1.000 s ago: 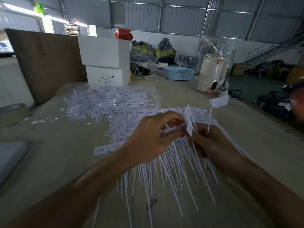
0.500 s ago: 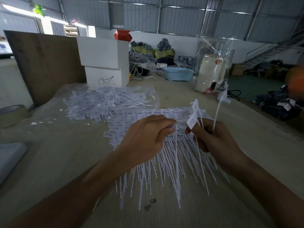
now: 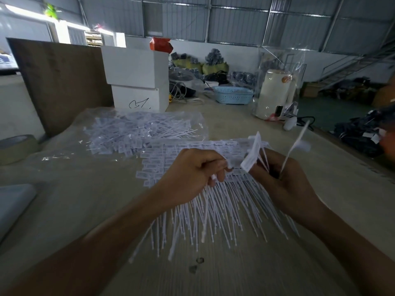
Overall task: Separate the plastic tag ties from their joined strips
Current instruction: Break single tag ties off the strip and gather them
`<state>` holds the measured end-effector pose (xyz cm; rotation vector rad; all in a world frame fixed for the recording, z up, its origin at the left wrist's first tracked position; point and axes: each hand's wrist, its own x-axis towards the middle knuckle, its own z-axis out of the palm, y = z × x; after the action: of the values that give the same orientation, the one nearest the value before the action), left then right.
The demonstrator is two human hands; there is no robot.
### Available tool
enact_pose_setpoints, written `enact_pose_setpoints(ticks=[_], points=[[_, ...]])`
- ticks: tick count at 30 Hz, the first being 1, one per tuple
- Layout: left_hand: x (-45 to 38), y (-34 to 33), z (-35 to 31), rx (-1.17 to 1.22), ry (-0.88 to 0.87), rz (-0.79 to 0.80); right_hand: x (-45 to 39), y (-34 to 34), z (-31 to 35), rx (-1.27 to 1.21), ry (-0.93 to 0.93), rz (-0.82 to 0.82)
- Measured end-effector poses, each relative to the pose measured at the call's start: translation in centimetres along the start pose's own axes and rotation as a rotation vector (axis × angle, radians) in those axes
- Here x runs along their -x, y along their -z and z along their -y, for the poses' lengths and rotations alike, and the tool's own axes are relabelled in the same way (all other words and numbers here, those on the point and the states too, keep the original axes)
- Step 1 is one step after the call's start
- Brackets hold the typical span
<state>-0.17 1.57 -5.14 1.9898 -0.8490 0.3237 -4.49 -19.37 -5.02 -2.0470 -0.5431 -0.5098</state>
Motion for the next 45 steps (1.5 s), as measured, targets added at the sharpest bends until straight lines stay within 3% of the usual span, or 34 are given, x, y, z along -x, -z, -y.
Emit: enact_pose_setpoints(ticks=[7, 13, 16, 21, 26, 30, 35, 39, 45], points=[[0.0, 0.4, -0.4, 0.163, -0.027, 0.028, -0.2, 0.0, -0.1, -0.129, -0.088, -0.077], [0.1, 0.3, -0.5, 0.168, -0.010, 0.008, -0.2, 0.3, -0.2, -0.196, -0.171, -0.007], [0.2, 0.2, -0.2, -0.007, -0.101, -0.006, -0.2, 0.2, -0.4, -0.182, -0.160, 0.001], [0.4, 0.3, 0.3, -0.443, -0.284, 0.060, -0.1, -0.6, -1.0, 0.114, -0.053, -0.016], [0.6, 0.6, 0.1, -0.612, -0.360, 0.107, 0.0, -0.6, -1.7, 0.164, -0.037, 0.072], [0.7, 0.4, -0.2, -0.832, -0.406, 0.157, -0.2, 0.1, -2.5, 0.406, 0.016, 0.169], [0.6, 0.3, 0.4, -0.940, -0.469, 0.189, 0.0, 0.5, -2.2, 0.657, 0.097, 0.198], [0.6, 0.4, 1.2, -0.725, -0.309, 0.180, -0.4, 0.5, -2.8, 0.452, -0.024, 0.193], [0.1, 0.0, 0.8, -0.323, -0.145, 0.064, -0.8, 0.7, -1.4, 0.117, -0.246, -0.077]])
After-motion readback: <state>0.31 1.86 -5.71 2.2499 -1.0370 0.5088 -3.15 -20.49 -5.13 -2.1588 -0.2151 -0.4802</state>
